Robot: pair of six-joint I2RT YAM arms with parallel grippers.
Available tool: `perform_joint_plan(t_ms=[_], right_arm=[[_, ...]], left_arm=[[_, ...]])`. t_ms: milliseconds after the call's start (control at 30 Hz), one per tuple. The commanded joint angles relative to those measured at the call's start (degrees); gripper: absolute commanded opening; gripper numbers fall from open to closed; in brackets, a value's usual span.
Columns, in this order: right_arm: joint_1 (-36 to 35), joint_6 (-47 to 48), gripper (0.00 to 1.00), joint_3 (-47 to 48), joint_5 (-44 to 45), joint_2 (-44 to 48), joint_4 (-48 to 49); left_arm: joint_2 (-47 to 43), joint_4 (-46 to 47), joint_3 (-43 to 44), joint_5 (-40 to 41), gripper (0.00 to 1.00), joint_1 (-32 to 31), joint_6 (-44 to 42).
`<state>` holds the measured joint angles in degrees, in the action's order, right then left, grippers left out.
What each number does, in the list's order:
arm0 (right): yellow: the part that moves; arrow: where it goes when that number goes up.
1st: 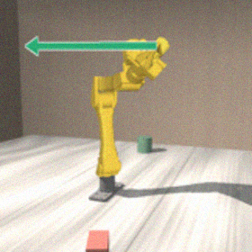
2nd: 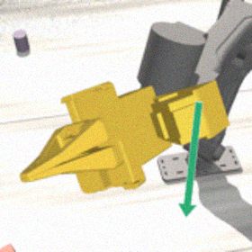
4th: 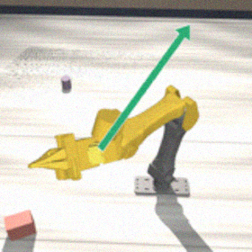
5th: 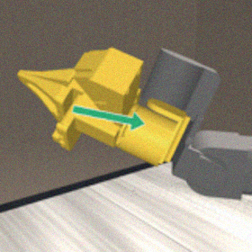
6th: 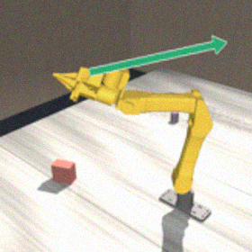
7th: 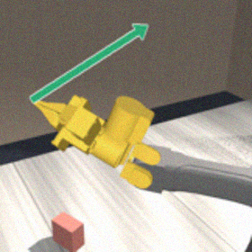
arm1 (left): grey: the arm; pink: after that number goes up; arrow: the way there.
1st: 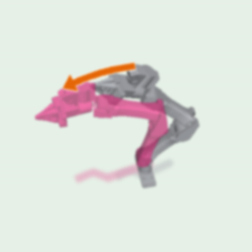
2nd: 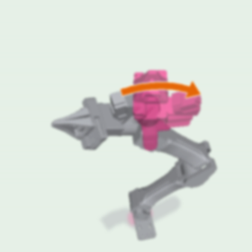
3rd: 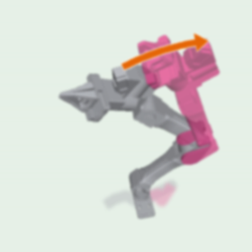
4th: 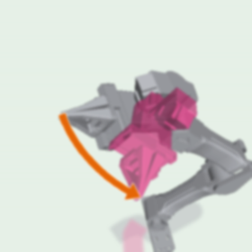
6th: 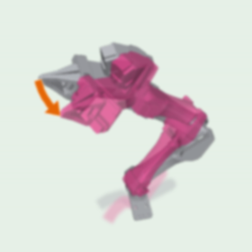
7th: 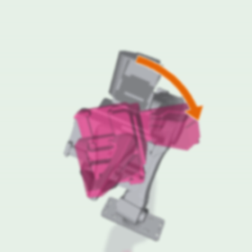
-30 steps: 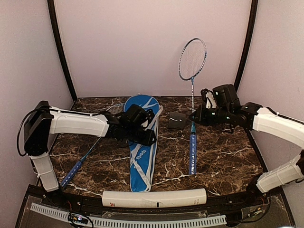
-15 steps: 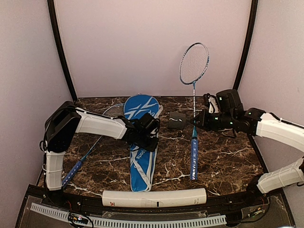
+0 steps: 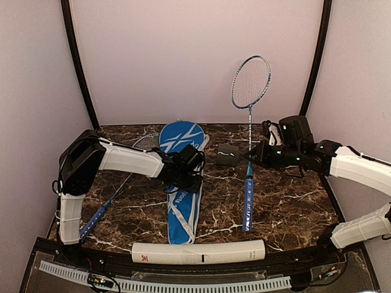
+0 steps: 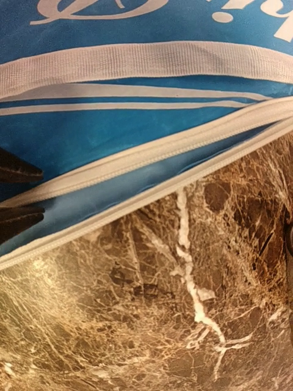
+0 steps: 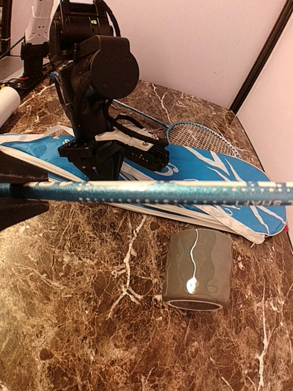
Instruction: Pack up the badminton gear
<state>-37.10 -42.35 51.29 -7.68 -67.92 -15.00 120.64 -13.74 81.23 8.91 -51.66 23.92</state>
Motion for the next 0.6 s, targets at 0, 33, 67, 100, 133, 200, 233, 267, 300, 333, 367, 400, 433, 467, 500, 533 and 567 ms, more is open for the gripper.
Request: perform_joint_plan(t_ms=[0,33,67,100,133,200,233,267,300,333,367,400,433,467,500,533,567], right_arm=[[0.2,0.0,0.00,-0.3,0.0,2.1,4.1],[0.2,0.1,0.00,-0.3,0.0,2.3,4.1],[0.2,0.1,0.00,-0.3,0.1,2.5,4.0],[0.1,0.1,0.00,-0.5,0.2,2.6,3.9],[0.1,0.2,0.00,-0.5,0.3,2.9,3.9],[0.1,0.2,0.00,-0.6,0.5,3.1,3.7],[0.1,0.2,0.00,-0.5,0.4,3.2,3.7],[0.2,0.3,0.00,-0.5,0.2,3.3,3.6],[0.2,0.4,0.00,-0.4,-0.2,3.3,3.5],[0.2,1.0,0.00,-0.2,-0.6,3.2,3.1],[0.2,1.5,0.00,0.1,-1.3,3.2,2.4],[0.2,2.1,0.00,0.5,-1.9,3.2,1.6],[0.2,2.8,0.00,0.8,-2.8,3.2,0.7],[0.2,3.4,0.00,1.1,-4.2,3.2,-0.3],[0.2,4.0,0.00,1.4,-5.8,3.1,-1.1],[0.2,4.6,0.00,1.8,-7.9,3.2,-2.3],[0.2,5.1,0.00,2.1,-10.1,3.2,-3.5]], left_arm=[[1.1,-2.3,-2.6,-3.6,0.08,1.1,2.5],[0.9,-2.0,-2.8,-3.8,0.06,1.2,2.8],[0.7,-1.6,-3.1,-4.0,0.06,1.3,2.9],[0.5,-1.6,-3.2,-4.0,0.05,1.4,3.0],[0.4,-1.6,-3.3,-4.0,0.03,1.5,2.9],[0.0,-1.8,-3.2,-3.7,0.00,1.7,2.8],[-0.4,-1.8,-3.3,-3.4,0.00,1.7,2.7],[-0.9,-1.6,-3.5,-3.1,0.00,1.8,2.7],[-1.6,-1.3,-3.9,-2.9,0.00,1.9,2.7],[-2.9,-0.7,-4.2,-2.7,0.00,1.9,2.6],[-4.1,0.0,-4.7,-2.4,0.00,1.9,2.4],[-5.5,1.2,-5.2,-2.0,0.00,1.9,2.4],[-7.0,1.8,-5.7,-1.3,0.00,1.9,2.3],[-8.5,2.8,-6.3,-0.6,0.00,2.0,2.2],[-10.0,3.8,-7.0,0.0,0.00,2.1,2.3],[-11.4,4.9,-7.5,0.5,0.00,2.3,2.3],[-12.7,5.5,-8.1,0.8,0.00,2.6,2.3]])
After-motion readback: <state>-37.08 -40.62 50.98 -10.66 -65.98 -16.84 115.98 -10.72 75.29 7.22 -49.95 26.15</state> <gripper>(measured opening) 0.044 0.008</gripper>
